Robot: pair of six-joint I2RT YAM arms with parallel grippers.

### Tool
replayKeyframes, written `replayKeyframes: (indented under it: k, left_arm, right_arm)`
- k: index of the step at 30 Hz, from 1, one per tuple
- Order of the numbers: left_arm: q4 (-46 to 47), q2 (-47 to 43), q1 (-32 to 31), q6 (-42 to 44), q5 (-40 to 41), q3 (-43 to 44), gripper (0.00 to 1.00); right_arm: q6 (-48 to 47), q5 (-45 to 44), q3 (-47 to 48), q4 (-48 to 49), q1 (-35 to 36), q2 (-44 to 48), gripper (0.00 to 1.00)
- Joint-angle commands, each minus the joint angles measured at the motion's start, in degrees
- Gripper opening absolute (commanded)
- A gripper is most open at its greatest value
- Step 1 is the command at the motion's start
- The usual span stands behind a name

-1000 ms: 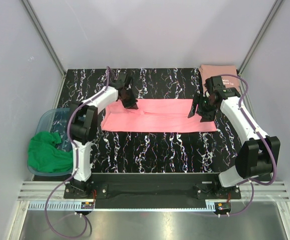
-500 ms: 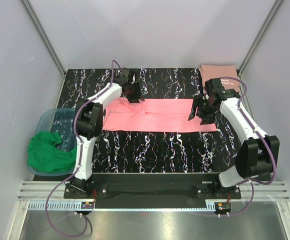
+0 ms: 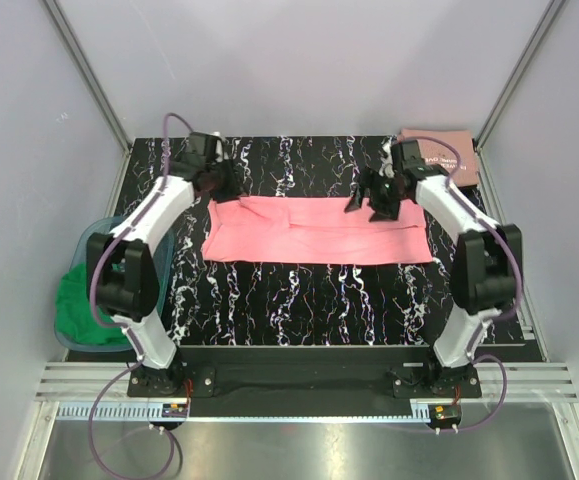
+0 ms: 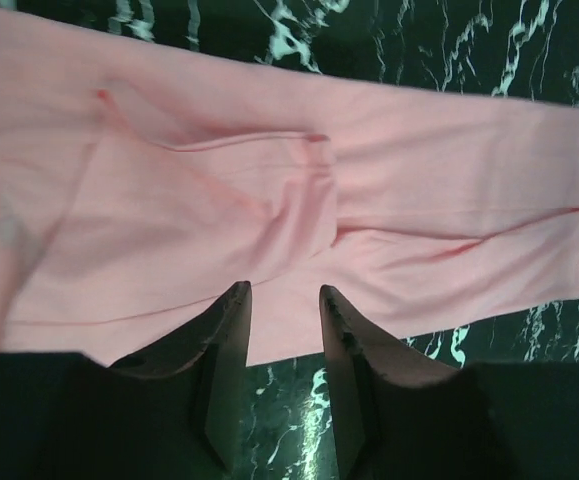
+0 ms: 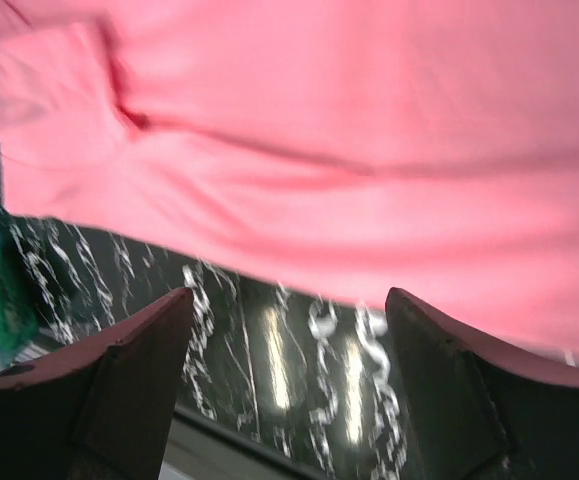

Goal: Fold and stack the t-shirts
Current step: Fold the tshirt

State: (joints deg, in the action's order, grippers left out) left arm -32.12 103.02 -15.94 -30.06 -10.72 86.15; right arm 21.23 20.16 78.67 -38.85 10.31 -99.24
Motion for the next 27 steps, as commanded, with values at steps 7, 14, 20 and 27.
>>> replayKeyframes:
  k: [7, 14, 20, 27]
  left_arm:
    - [-0.5, -3.6, 9.4, 2.1, -6.1, -9.5, 0.35]
    - [-1.2, 1.4, 9.4, 0.6, -7.6, -8.0, 0.35]
    - [-5.1, 4.3, 10.1, 0.4, -3.4, -6.3, 0.32]
    - [-5.6, 5.3, 10.3, 0.2, -2.2, -7.0, 0.29]
  right_arm:
    - [1.5, 5.8, 27.2, 10.6, 8.5, -22.6, 0.76]
    - [2.0, 6.7, 39.8, 10.4, 14.5, -35.7, 0.63]
    - [2.2, 4.4, 43.8, 10.2, 17.6, -40.4, 0.51]
    - [1.3, 2.7, 44.6, 9.7, 18.3, -42.3, 0.44]
